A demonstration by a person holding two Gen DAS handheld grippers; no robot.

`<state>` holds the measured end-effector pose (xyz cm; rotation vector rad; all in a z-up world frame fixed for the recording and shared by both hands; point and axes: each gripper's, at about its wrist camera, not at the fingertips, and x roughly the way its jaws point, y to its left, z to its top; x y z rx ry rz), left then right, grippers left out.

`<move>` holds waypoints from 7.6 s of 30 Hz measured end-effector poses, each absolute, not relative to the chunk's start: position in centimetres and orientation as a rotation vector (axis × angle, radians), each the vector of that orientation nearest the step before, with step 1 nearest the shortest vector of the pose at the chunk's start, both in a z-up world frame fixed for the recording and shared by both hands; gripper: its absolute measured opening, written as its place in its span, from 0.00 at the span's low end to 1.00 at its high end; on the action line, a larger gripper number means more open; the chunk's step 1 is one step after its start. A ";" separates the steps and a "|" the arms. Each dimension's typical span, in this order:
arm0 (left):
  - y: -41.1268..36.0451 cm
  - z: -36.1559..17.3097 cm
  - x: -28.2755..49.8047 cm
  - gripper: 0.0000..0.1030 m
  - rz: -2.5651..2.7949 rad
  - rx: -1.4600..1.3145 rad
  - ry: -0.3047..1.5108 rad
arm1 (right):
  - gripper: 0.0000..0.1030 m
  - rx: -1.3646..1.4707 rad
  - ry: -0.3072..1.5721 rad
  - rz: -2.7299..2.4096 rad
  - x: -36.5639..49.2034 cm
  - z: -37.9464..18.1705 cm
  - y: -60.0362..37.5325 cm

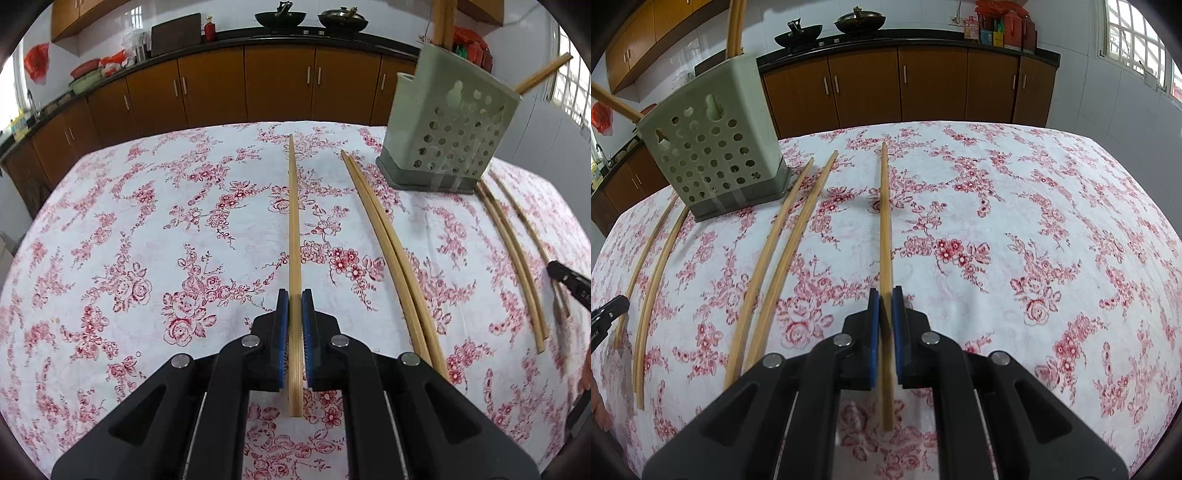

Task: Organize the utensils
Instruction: 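Lift both held chopsticks upright and carry them over the green holder, then lower both chopsticks into the green holder and open both tools, then close the right tool on a chopstick while the left tool grasps another chopstick, then lift both held chopsticks upright and carry them over the green holder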

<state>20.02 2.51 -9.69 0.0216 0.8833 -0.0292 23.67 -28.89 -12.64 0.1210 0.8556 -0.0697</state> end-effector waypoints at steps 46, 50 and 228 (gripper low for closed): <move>3.4 -3.0 17.2 0.07 -0.089 0.018 0.740 | 0.08 0.162 0.626 -0.021 19.7 -5.0 -30.6; 3.7 -0.9 16.7 0.07 -0.092 -0.010 0.675 | 0.08 0.170 0.573 -0.015 19.6 -3.4 -30.6; 3.3 -9.5 20.7 0.08 -0.111 -0.162 0.933 | 0.08 0.144 0.862 -0.047 24.7 -12.5 -28.9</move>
